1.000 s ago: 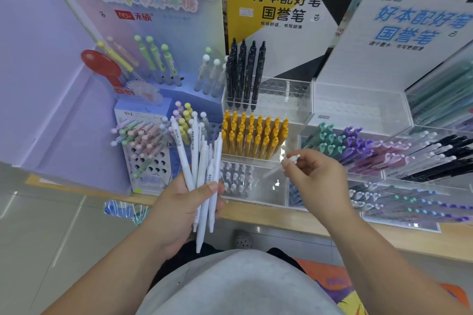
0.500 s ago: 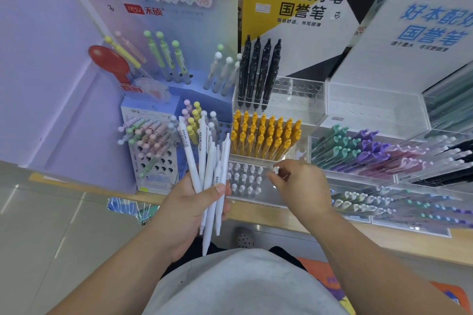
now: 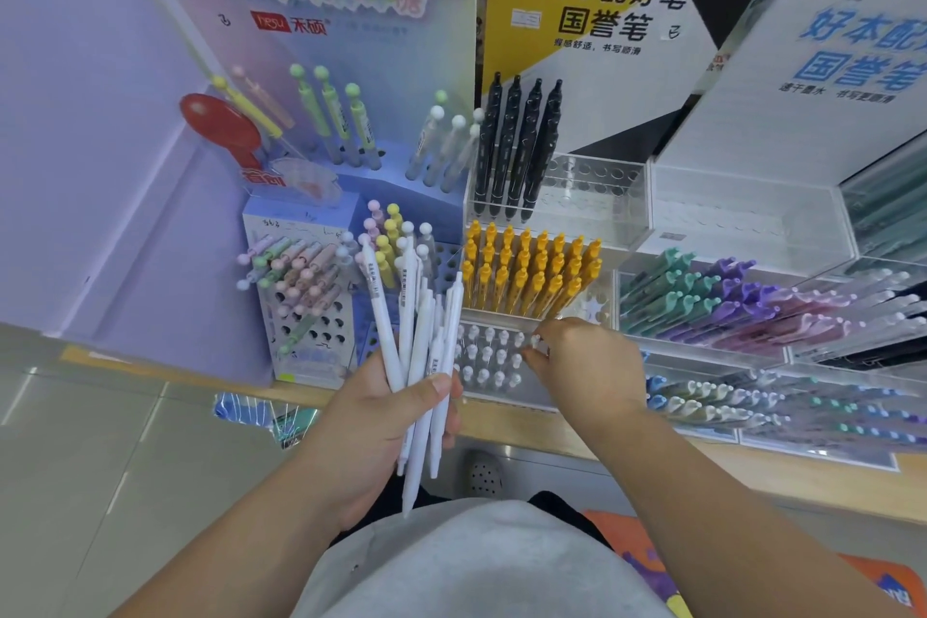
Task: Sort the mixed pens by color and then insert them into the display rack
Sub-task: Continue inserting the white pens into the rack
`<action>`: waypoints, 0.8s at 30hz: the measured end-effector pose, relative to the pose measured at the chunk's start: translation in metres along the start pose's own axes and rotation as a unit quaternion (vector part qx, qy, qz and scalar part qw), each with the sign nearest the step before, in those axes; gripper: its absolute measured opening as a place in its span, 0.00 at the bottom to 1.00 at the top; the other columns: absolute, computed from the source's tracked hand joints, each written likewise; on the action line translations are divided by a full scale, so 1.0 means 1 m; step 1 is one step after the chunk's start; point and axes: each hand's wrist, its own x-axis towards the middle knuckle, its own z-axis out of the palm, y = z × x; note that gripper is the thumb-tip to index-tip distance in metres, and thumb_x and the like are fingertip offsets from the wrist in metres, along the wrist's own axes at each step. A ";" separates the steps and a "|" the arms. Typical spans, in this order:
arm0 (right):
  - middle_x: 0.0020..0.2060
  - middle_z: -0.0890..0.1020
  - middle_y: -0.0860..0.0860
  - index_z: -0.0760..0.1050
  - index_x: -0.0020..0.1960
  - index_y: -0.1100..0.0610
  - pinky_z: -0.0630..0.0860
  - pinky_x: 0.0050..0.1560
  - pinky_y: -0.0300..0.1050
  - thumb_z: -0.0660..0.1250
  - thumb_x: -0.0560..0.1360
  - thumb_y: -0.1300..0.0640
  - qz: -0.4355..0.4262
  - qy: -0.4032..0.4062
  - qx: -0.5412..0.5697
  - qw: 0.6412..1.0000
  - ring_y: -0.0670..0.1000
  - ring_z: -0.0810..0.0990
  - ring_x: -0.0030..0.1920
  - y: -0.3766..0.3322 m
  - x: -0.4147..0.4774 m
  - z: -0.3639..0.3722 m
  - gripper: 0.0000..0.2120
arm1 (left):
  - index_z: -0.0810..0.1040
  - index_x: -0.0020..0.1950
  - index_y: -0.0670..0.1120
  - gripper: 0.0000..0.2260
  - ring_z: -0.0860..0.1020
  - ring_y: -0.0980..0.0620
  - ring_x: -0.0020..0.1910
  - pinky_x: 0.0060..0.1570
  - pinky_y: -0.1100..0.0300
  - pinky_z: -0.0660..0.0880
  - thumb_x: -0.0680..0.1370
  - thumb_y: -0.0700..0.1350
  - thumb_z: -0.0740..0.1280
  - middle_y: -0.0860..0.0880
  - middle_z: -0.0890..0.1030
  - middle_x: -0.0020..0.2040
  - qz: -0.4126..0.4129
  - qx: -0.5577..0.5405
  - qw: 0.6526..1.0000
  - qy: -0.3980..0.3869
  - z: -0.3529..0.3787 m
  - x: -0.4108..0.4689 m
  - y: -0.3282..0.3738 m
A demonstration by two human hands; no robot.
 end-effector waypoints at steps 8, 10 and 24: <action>0.41 0.83 0.45 0.81 0.55 0.50 0.77 0.40 0.42 0.68 0.76 0.46 0.020 0.007 0.094 0.995 0.49 0.82 0.42 0.001 -0.010 -0.021 0.12 | 0.81 0.50 0.40 0.11 0.78 0.45 0.37 0.39 0.52 0.79 0.70 0.44 0.70 0.40 0.80 0.40 -0.010 -0.026 0.999 -0.029 0.004 -0.006 0.008; 0.35 0.83 0.44 0.83 0.51 0.51 0.77 0.37 0.41 0.71 0.75 0.48 0.056 0.016 0.261 0.963 0.46 0.81 0.36 -0.001 -0.015 -0.039 0.09 | 0.80 0.53 0.41 0.13 0.78 0.46 0.38 0.40 0.52 0.79 0.71 0.44 0.70 0.40 0.80 0.42 -0.008 -0.007 0.999 -0.031 0.005 -0.006 0.008; 0.32 0.83 0.54 0.82 0.40 0.59 0.76 0.33 0.43 0.73 0.75 0.59 0.154 -0.044 0.665 0.729 0.51 0.81 0.32 -0.005 -0.033 -0.087 0.06 | 0.78 0.57 0.47 0.06 0.81 0.50 0.38 0.46 0.46 0.80 0.80 0.41 0.67 0.49 0.84 0.38 0.005 0.141 0.987 -0.073 0.040 -0.004 0.006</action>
